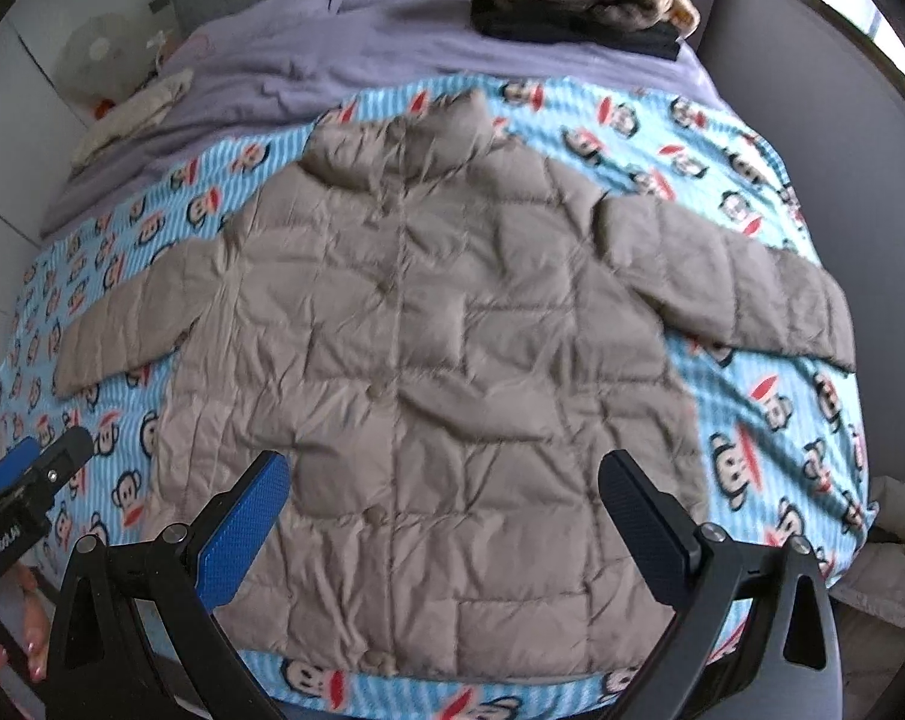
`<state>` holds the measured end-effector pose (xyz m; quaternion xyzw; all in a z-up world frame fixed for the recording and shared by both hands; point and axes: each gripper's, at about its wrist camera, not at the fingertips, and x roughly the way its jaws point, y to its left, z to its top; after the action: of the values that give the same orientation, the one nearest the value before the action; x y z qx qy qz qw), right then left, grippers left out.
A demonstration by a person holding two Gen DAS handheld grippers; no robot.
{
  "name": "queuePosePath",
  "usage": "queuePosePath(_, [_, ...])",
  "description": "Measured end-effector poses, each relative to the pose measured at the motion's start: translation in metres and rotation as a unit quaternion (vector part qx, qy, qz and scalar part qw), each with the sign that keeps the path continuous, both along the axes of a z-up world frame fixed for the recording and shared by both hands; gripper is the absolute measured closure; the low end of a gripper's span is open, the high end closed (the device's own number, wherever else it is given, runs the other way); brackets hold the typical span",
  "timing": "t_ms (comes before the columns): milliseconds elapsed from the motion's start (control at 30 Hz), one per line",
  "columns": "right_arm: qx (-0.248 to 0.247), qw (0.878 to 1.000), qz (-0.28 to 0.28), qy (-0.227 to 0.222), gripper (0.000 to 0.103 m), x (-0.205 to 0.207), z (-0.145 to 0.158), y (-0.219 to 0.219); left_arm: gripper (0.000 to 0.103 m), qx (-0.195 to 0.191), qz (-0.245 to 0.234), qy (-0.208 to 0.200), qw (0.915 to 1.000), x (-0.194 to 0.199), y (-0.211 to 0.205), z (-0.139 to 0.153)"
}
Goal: Fold large clothes
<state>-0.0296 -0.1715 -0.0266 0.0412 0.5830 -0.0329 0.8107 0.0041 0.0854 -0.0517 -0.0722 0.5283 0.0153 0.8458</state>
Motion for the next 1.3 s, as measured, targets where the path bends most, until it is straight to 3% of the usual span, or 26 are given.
queuePosePath(200, [0.004, 0.999, 0.032, 0.026, 0.001, 0.007, -0.027, 0.046, 0.000, -0.104, 0.085, 0.021, 0.9907, 0.025, 0.097, -0.056])
queuePosePath(300, [0.021, 0.998, 0.044, 0.044, 0.001, 0.015, -0.045, 0.074, 0.000, -0.141, 0.136, 0.004, 0.9806, 0.042, 0.155, -0.093])
queuePosePath(400, [0.035, 0.996, 0.066, 0.047, 0.001, 0.024, -0.065, 0.107, 0.000, -0.190, 0.179, -0.011, 0.9652, 0.061, 0.211, -0.134])
queuePosePath(633, [0.054, 0.992, 0.097, 0.059, 0.001, 0.053, -0.116, 0.169, 0.000, -0.227, 0.266, -0.008, 0.9369, 0.105, 0.308, -0.206])
queuePosePath(800, [0.060, 0.992, 0.102, 0.045, 0.001, 0.085, -0.134, 0.193, 0.000, -0.215, 0.298, -0.035, 0.9293, 0.126, 0.337, -0.213])
queuePosePath(867, [0.071, 0.992, 0.101, 0.032, 0.001, 0.103, -0.135, 0.200, 0.018, -0.194, 0.311, -0.043, 0.9294, 0.129, 0.340, -0.211])
queuePosePath(933, [0.084, 0.991, 0.099, 0.018, 0.001, 0.122, -0.136, 0.206, 0.077, -0.169, 0.299, -0.039, 0.9383, 0.135, 0.341, -0.209])
queuePosePath(967, [0.091, 0.991, 0.095, 0.014, 0.001, 0.132, -0.136, 0.209, 0.089, -0.183, 0.281, -0.046, 0.9409, 0.137, 0.342, -0.209])
queuePosePath(1000, [0.098, 0.991, 0.092, 0.012, 0.001, 0.139, -0.138, 0.211, 0.095, -0.203, 0.269, -0.054, 0.9398, 0.138, 0.343, -0.207])
queuePosePath(1133, [0.142, 0.987, 0.074, -0.004, 0.001, 0.174, -0.150, 0.225, 0.095, -0.188, 0.235, -0.096, 0.9488, 0.135, 0.338, -0.171])
queuePosePath(1167, [0.156, 0.985, 0.071, -0.007, 0.008, 0.180, -0.156, 0.228, 0.095, -0.187, 0.223, -0.111, 0.9503, 0.133, 0.336, -0.158])
queuePosePath(1200, [0.168, 0.983, 0.070, -0.008, 0.033, 0.186, -0.162, 0.231, 0.095, -0.185, 0.210, -0.125, 0.9518, 0.131, 0.333, -0.144])
queuePosePath(1233, [0.183, 0.980, 0.072, 0.004, 0.052, 0.193, -0.174, 0.236, 0.095, -0.182, 0.200, -0.135, 0.9532, 0.130, 0.327, -0.134])
queuePosePath(1267, [0.195, 0.978, 0.070, 0.023, 0.085, 0.199, -0.187, 0.239, 0.095, -0.178, 0.187, -0.146, 0.9550, 0.131, 0.320, -0.122])
queuePosePath(1300, [0.207, 0.976, 0.064, 0.039, 0.092, 0.203, -0.197, 0.241, 0.095, -0.175, 0.173, -0.156, 0.9566, 0.132, 0.312, -0.111])
